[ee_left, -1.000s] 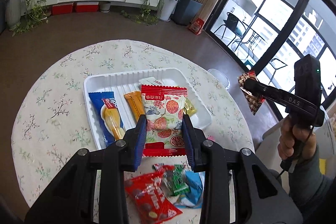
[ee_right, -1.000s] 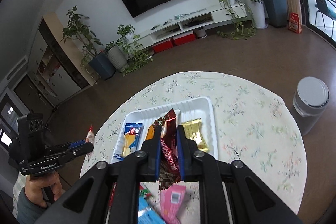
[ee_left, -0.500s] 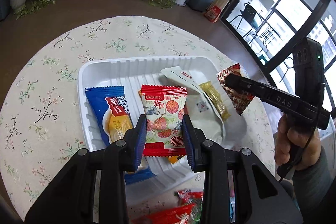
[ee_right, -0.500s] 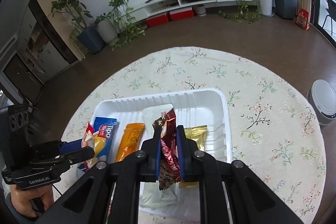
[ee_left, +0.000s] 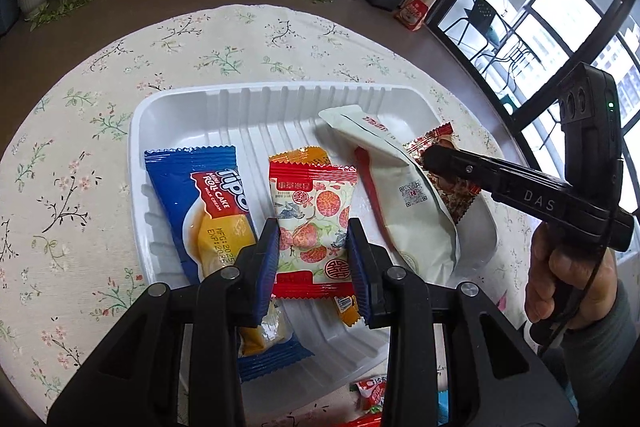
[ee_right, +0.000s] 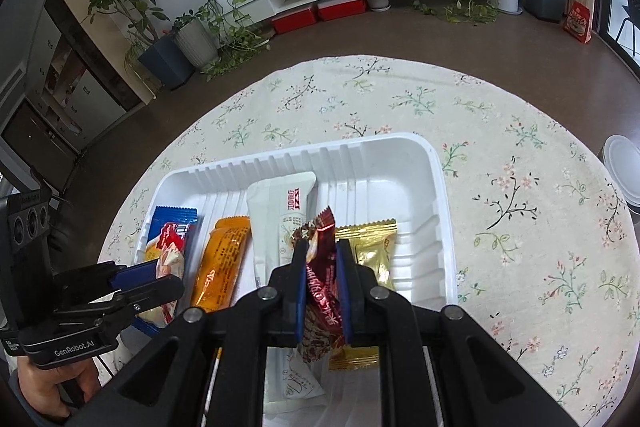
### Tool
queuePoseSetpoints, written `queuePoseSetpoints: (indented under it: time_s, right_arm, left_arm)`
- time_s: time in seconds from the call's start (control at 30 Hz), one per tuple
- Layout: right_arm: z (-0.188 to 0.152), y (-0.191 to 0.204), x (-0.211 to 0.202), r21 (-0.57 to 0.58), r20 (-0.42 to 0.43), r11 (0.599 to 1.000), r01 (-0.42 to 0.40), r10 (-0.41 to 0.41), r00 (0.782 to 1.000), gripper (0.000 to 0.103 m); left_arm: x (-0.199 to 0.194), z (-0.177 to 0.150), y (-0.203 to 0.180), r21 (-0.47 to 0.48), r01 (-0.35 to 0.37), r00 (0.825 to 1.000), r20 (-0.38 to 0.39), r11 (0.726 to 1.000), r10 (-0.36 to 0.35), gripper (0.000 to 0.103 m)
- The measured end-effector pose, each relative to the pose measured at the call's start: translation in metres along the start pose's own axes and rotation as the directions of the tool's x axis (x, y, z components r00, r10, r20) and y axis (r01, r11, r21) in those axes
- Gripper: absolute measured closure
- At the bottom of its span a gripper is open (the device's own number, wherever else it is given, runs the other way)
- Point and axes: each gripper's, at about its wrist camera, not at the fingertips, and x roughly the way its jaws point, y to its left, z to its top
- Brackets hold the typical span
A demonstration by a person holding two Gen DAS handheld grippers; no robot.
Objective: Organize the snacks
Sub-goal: 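Carry both packets into the white tray and lower them among the others, then open both tools and lift them back over the snack pile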
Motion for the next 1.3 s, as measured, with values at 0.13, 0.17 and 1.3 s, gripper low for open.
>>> queuePoseSetpoints:
  time_s: [0.13,0.17,1.3]
  right_arm:
    - [-0.003,0.0,0.003,-0.002,-0.004,1.0,0.009,-0.009,1.0,0.088]
    - [-0.004,-0.001,0.004,-0.001,-0.005,1.0,0.01,-0.01,1.0,0.088]
    - [-0.027,-0.014,-0.065,0.033,0.094,0.999,-0.019,0.016,0.995,0.04]
  left_arm:
    - [0.006,0.001,0.0,-0.006,0.003,1.0,0.0,1.0,-0.003,0.072]
    - [0.007,0.001,0.0,-0.006,0.003,1.0,-0.001,1.0,-0.003,0.072]
    - [-0.078,-0.037,-0.012,-0.023,-0.079,0.982,0.17,0.997,0.081,0.017]
